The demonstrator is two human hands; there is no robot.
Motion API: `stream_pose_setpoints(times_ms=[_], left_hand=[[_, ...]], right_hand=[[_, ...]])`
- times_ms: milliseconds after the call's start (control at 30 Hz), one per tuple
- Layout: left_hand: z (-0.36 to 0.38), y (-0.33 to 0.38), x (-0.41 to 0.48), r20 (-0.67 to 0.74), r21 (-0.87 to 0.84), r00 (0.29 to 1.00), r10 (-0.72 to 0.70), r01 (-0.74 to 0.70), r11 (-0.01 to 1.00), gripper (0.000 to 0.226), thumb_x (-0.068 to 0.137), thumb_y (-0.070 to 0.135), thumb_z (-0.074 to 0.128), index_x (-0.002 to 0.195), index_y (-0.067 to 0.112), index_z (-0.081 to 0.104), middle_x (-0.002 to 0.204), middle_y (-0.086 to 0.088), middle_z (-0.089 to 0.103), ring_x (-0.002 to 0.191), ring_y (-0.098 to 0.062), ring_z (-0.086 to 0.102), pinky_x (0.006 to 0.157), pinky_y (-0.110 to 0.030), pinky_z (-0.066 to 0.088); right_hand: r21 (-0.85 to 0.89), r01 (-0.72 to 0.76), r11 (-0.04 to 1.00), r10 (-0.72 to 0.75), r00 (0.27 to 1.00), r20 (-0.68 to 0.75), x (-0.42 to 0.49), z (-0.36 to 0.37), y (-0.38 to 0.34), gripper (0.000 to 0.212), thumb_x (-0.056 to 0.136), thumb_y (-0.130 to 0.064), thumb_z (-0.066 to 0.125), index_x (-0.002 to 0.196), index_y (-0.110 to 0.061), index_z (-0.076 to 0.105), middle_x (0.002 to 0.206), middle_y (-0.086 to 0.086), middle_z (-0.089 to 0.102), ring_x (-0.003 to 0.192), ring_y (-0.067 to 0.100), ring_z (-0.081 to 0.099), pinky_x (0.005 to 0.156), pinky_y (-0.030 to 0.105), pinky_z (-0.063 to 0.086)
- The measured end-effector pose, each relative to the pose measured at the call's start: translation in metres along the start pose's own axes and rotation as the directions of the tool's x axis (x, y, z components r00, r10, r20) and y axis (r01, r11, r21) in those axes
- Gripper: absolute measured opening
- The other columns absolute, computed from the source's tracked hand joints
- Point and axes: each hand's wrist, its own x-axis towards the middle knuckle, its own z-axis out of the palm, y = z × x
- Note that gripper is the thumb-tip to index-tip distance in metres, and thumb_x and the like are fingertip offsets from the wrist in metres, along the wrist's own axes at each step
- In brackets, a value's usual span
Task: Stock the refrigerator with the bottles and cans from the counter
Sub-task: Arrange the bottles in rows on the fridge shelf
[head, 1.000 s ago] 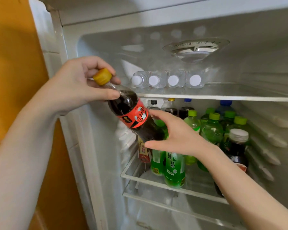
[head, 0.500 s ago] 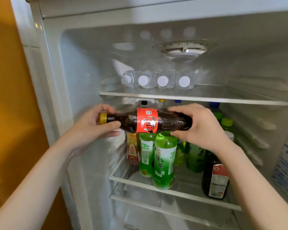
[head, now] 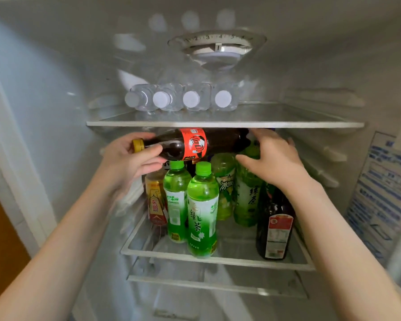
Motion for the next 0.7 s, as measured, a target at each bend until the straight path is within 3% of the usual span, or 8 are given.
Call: stream_pose_setpoints(times_ms=[67, 167, 233, 367, 500, 600, 667, 700], left_hand=[[0.003, -0.004, 0.008, 0.018, 0.03, 1.0, 0.018, -0.019, 0.999, 0.035, 0.07, 0.01, 0.072, 0.104, 0.014, 0.063, 0.085, -0.006, 0.074, 0.075, -0.021, 0.073, 0.064, -0.021, 0.057], [0.006, -0.009, 0.026, 0.017, 0.039, 0.999, 0.04, -0.041, 0.998, 0.019, 0.083, 0.005, 0.067, 0.101, 0.012, 0.065, 0.081, -0.003, 0.075, 0.075, -0.018, 0.073, 0.065, -0.02, 0.056], [0.01, -0.012, 0.039, -0.012, 0.023, 0.999, 0.044, -0.044, 0.999, 0.019, 0.084, 0.007, 0.068, 0.102, 0.008, 0.063, 0.084, -0.005, 0.074, 0.074, -0.019, 0.073, 0.067, -0.023, 0.058], [0.027, -0.023, 0.067, -0.032, 0.108, 0.998, -0.049, 0.052, 0.993, 0.023, 0.088, 0.013, 0.065, 0.11, 0.01, 0.058, 0.094, -0.008, 0.067, 0.069, -0.014, 0.069, 0.081, -0.031, 0.057], [0.046, -0.029, 0.086, -0.01, 0.144, 0.996, -0.089, 0.089, 0.986, 0.036, 0.09, 0.013, 0.061, 0.123, 0.0, 0.054, 0.116, -0.021, 0.061, 0.079, -0.015, 0.063, 0.058, -0.01, 0.052], [0.059, -0.032, 0.097, 0.033, 0.2, 0.987, -0.156, 0.146, 0.969, 0.036, 0.095, 0.013, 0.054, 0.128, -0.001, 0.051, 0.118, -0.014, 0.058, 0.097, -0.019, 0.057, 0.056, -0.003, 0.047], [0.066, -0.033, 0.106, 0.065, 0.216, 0.979, -0.192, 0.174, 0.961, 0.027, 0.097, 0.011, 0.049, 0.121, -0.001, 0.054, 0.108, -0.009, 0.056, 0.097, -0.019, 0.054, 0.061, -0.01, 0.047], [0.069, -0.034, 0.11, 0.076, 0.216, 0.976, -0.205, 0.185, 0.959, 0.016, 0.097, 0.008, 0.048, 0.108, 0.002, 0.058, 0.099, -0.007, 0.057, 0.09, -0.018, 0.055, 0.063, -0.015, 0.047]], right_hand=[[-0.065, -0.082, 0.995, 0.084, 0.996, 0.031, -0.004, -0.001, 0.009, 0.053, 0.085, -0.048, 0.056, 0.13, -0.022, 0.048, 0.135, 0.005, 0.05, 0.126, 0.026, 0.044, 0.11, 0.051, 0.021], [-0.1, -0.168, 0.981, 0.17, 0.985, 0.012, -0.009, -0.002, 0.014, 0.046, 0.085, -0.047, 0.056, 0.125, -0.024, 0.054, 0.131, 0.005, 0.053, 0.119, 0.027, 0.049, 0.102, 0.048, 0.033], [-0.077, -0.197, 0.977, 0.199, 0.98, 0.022, -0.011, -0.001, 0.015, 0.045, 0.084, -0.046, 0.057, 0.124, -0.024, 0.057, 0.127, 0.006, 0.055, 0.116, 0.028, 0.052, 0.095, 0.044, 0.043], [-0.085, -0.214, 0.973, 0.216, 0.976, 0.018, -0.011, 0.001, 0.015, 0.045, 0.084, -0.045, 0.058, 0.124, -0.024, 0.057, 0.127, 0.006, 0.056, 0.115, 0.028, 0.052, 0.091, 0.041, 0.045], [-0.121, -0.196, 0.973, 0.201, 0.979, 0.034, -0.012, 0.006, 0.017, 0.045, 0.084, -0.046, 0.058, 0.123, -0.022, 0.059, 0.127, 0.008, 0.057, 0.122, 0.028, 0.047, 0.095, 0.044, 0.044], [-0.176, -0.187, 0.966, 0.197, 0.98, 0.04, -0.018, 0.012, 0.021, 0.046, 0.084, -0.048, 0.057, 0.123, -0.022, 0.06, 0.131, 0.007, 0.057, 0.137, 0.023, 0.03, 0.104, 0.046, 0.037], [-0.176, -0.184, 0.967, 0.193, 0.981, 0.037, -0.019, 0.013, 0.023, 0.046, 0.084, -0.049, 0.057, 0.122, -0.023, 0.061, 0.129, 0.006, 0.058, 0.14, 0.02, 0.026, 0.105, 0.047, 0.036], [-0.172, -0.182, 0.968, 0.191, 0.981, 0.04, -0.018, 0.013, 0.023, 0.045, 0.084, -0.049, 0.056, 0.121, -0.024, 0.061, 0.129, 0.006, 0.059, 0.14, 0.019, 0.025, 0.105, 0.047, 0.035]])
